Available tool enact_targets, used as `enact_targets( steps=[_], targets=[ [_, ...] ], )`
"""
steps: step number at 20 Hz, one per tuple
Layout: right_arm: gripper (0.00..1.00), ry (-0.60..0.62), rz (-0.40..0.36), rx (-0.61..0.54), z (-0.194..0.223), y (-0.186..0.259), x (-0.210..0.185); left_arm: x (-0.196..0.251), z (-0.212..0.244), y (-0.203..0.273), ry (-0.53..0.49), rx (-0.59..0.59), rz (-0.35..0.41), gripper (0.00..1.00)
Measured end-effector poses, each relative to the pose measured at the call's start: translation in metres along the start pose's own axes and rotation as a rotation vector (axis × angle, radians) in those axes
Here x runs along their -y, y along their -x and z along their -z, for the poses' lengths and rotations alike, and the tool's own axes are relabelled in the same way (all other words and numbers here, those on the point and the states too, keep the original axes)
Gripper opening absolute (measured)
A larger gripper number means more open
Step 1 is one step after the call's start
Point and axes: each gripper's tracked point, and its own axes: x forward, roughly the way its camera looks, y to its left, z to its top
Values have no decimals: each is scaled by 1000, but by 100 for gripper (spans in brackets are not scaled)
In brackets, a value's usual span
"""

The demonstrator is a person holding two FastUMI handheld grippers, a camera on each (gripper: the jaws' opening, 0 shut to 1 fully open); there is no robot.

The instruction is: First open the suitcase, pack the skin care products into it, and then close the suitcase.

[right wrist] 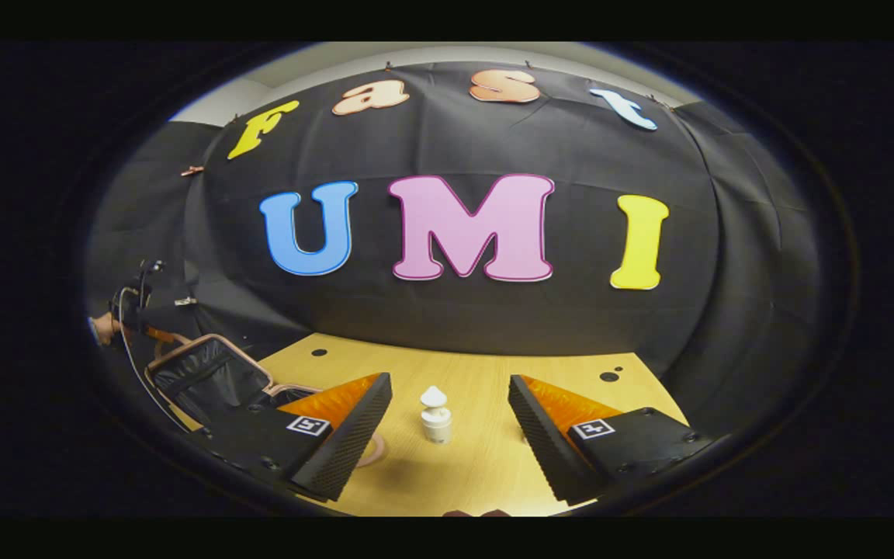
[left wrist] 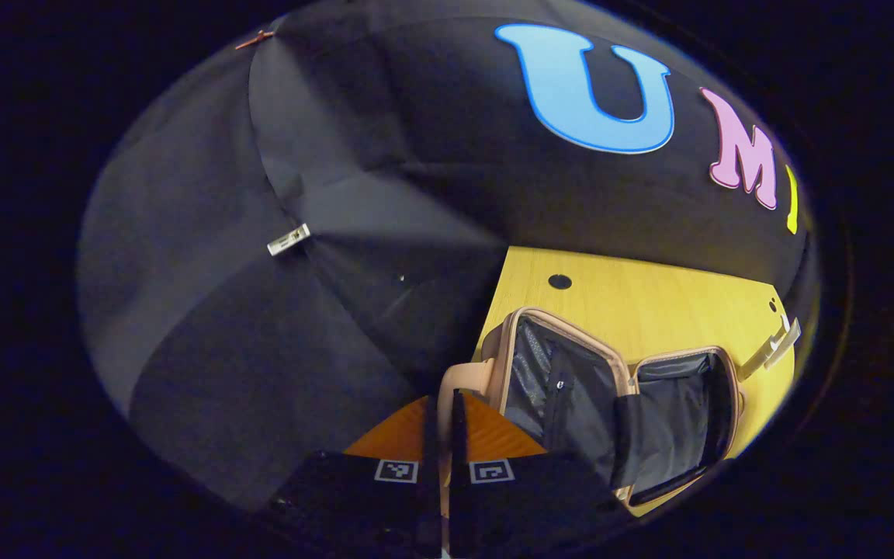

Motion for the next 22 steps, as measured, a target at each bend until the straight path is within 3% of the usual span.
enact_targets(
  steps=[4, 5, 8, 11, 12, 14, 17, 21, 22],
  targets=[
    [97, -11, 24, -79, 16, -9, -9, -22, 53, -63, 74, -112, 56, 10],
    [97, -13, 33, -91, 19, -11, -9, -28, 64, -75, 75, -132, 41, 12],
    [97, -18, 62, -128, 35, -18, -3, -27, 63, -84, 87, -87, 40, 23],
    [96, -3, 102, -134, 49, -23, 13, 9, 35, -60, 38, 25, 110, 91],
    [96, 12, 113, -128, 53, -26, 20, 29, 20, -44, 12, 81, 140, 97],
    [97, 64, 132, -113, 62, -30, 35, 92, -6, -7, -31, 193, 243, 97],
    [96, 127, 142, -101, 81, -37, 61, 224, -21, 52, -87, 279, 430, 96],
    [97, 119, 136, -138, 111, -53, 96, 419, 20, 112, -171, 275, 698, 96],
    [96, 106, 133, -149, 119, -59, 104, 456, 36, 116, -189, 248, 728, 96]
  ],
)
